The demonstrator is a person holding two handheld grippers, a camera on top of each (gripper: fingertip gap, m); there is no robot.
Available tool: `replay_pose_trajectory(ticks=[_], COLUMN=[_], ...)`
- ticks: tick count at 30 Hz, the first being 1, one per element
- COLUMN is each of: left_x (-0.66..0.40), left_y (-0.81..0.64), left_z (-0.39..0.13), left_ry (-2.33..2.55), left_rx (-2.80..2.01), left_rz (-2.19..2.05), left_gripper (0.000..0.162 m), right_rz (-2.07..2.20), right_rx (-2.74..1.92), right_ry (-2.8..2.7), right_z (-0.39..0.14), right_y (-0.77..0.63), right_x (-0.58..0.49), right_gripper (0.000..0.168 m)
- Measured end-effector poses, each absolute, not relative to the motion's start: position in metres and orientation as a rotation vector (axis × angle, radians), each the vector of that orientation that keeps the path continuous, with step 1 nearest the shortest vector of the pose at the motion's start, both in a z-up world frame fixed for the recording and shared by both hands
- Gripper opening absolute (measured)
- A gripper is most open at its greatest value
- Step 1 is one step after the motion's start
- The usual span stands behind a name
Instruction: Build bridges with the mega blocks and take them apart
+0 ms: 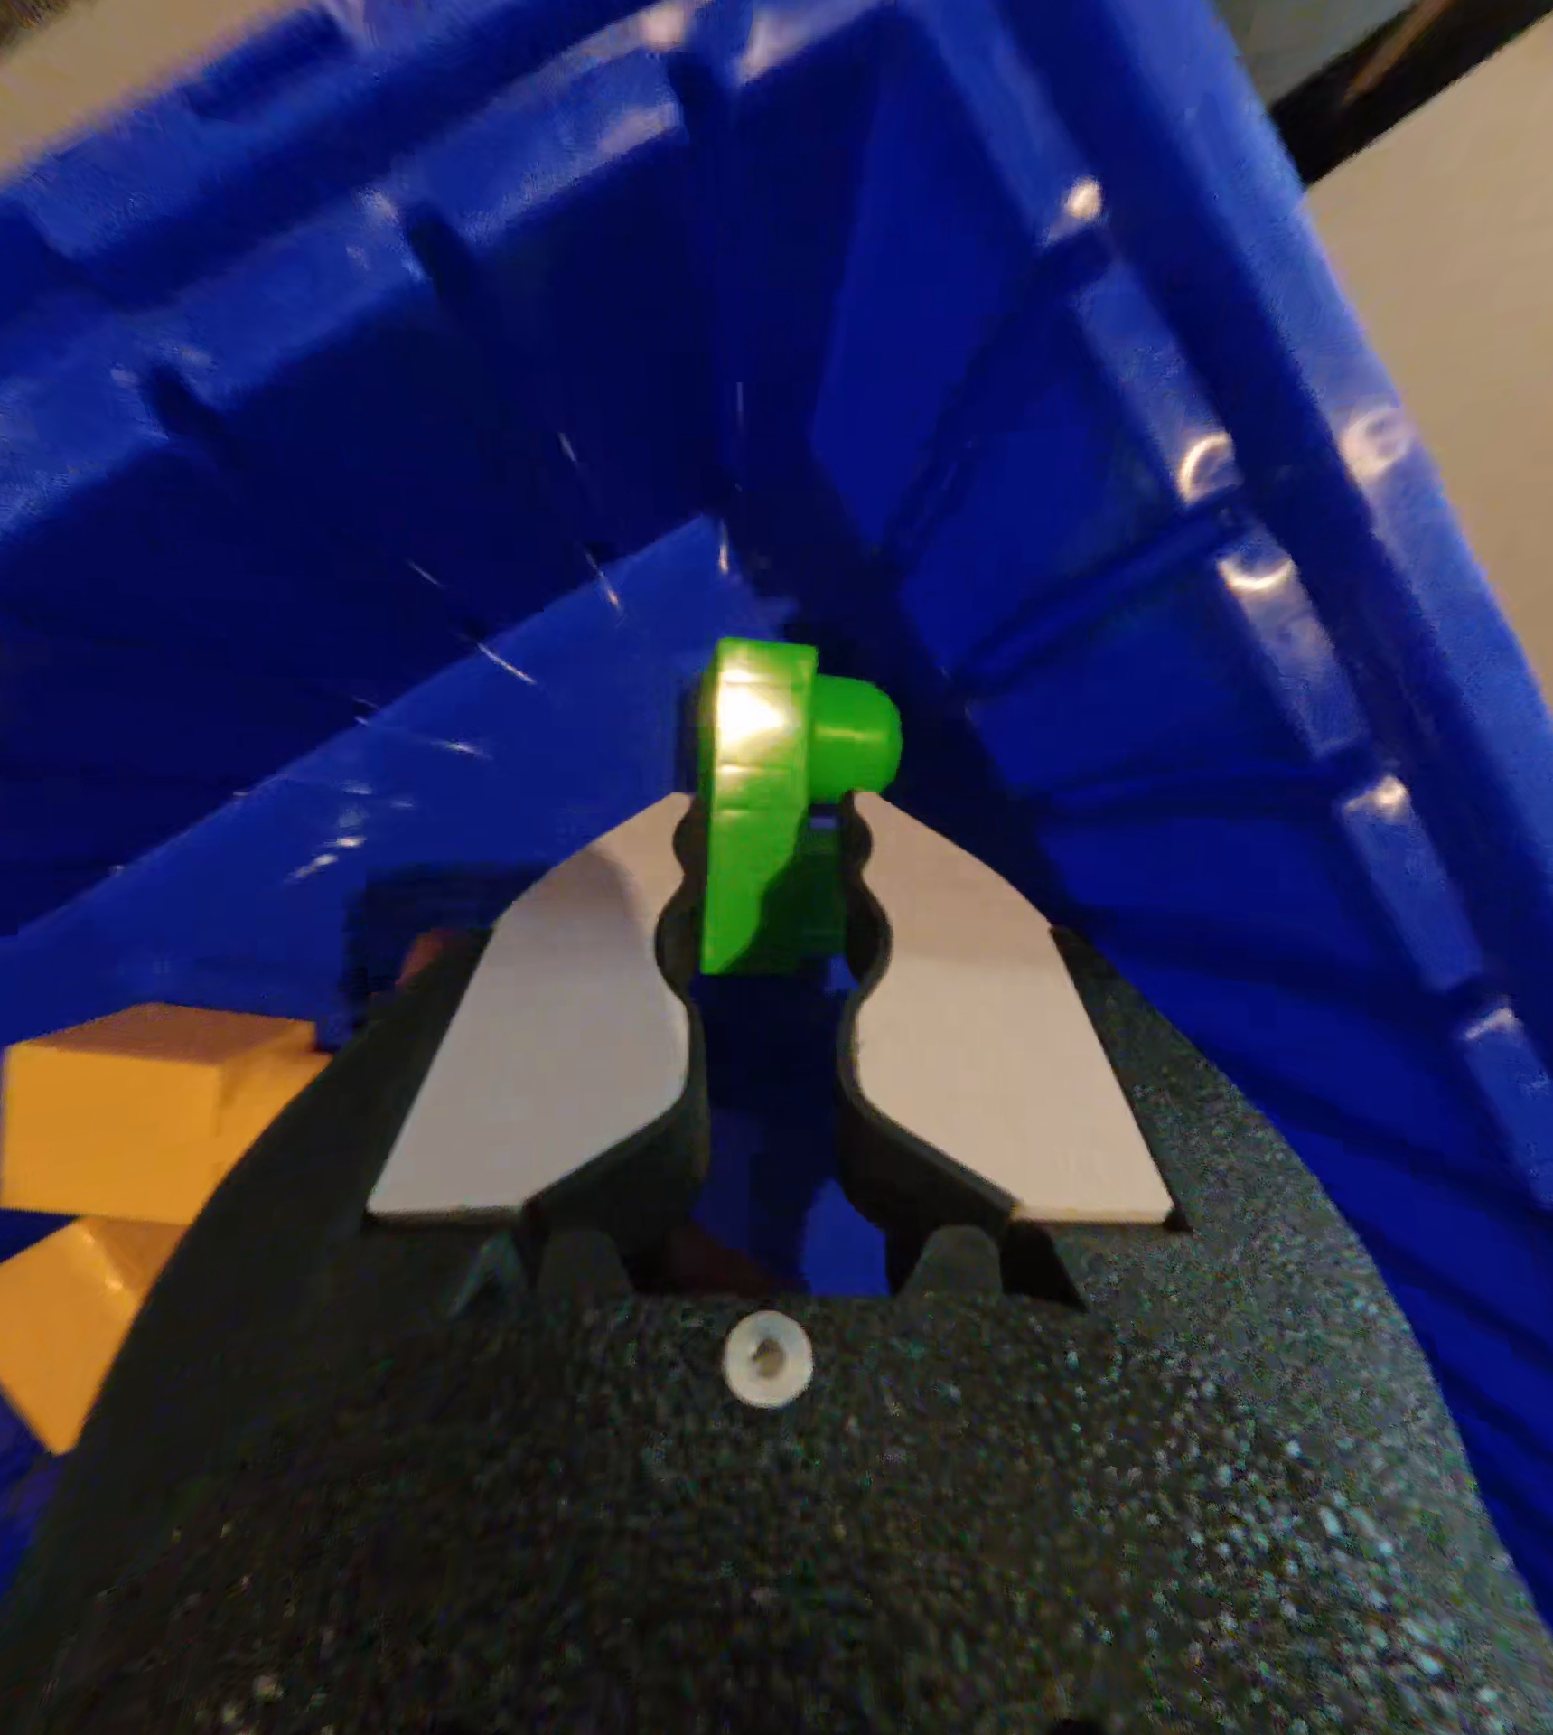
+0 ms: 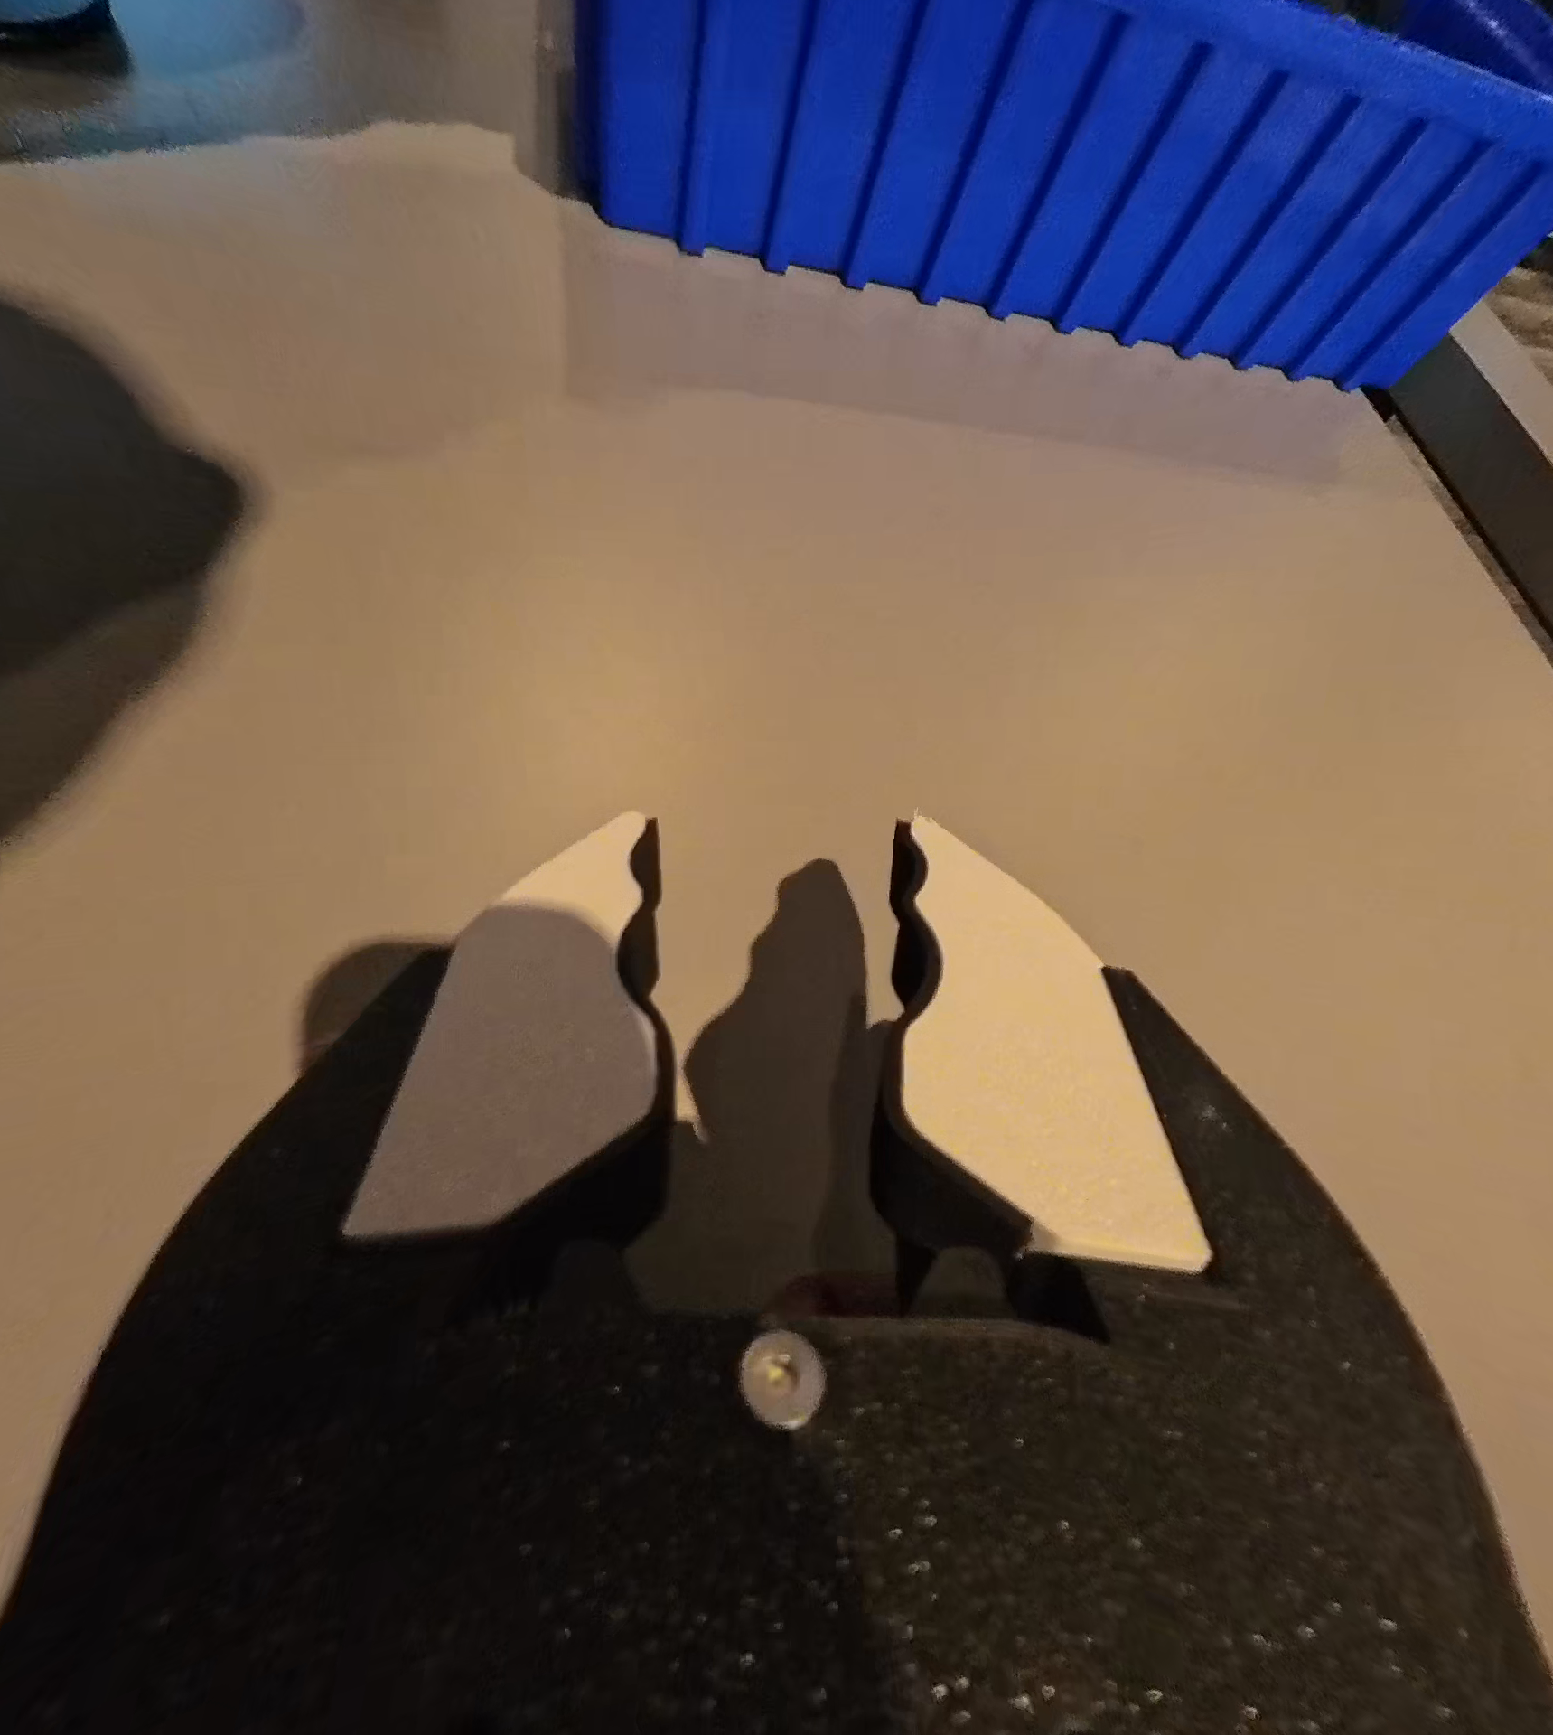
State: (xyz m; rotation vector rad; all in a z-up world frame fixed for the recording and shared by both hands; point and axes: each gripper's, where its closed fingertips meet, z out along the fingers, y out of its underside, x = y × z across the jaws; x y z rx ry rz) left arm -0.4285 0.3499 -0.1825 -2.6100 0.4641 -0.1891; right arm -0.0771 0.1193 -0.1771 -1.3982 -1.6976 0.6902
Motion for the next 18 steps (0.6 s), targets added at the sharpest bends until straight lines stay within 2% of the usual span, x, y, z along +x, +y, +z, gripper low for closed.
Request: replay_pose_trajectory(ticks=[1,6,8,14,16,18], left_x=[-0.427,-0.43,-0.428,-0.352,-0.285,-0.215], left_y=[0.347,0.341,0.343,0.313,0.293,0.278], left_z=[-0.189,-0.182,-0.153,-0.011,0.006,-0.01], left_ry=[0.451,0.363,0.29,0.184,0.224,0.256], left_rx=[-2.652,-2.677,-2.562,-1.978,-1.797,-1.683], left_rz=[-0.191,-0.1,-0.08,-0.089,-0.161,-0.236], left_gripper=[0.021,0.021,0.02,0.02,0.02,0.02], right_rz=[0.682,0.665,0.675,0.698,0.719,0.72], right_rx=[-1.39,-1.379,-1.377,-1.361,-1.368,-1.412], right_ry=[-1.7,-1.703,-1.691,-1.608,-1.531,-1.388], right_z=[-0.177,-0.177,-0.176,-0.165,-0.157,-0.146], right_y=[0.119,0.119,0.119,0.124,0.13,0.149], right_x=[-0.077,-0.077,-0.077,-0.074,-0.072,-0.065], right_gripper=[0.047,0.047,0.047,0.05,0.051,0.049])
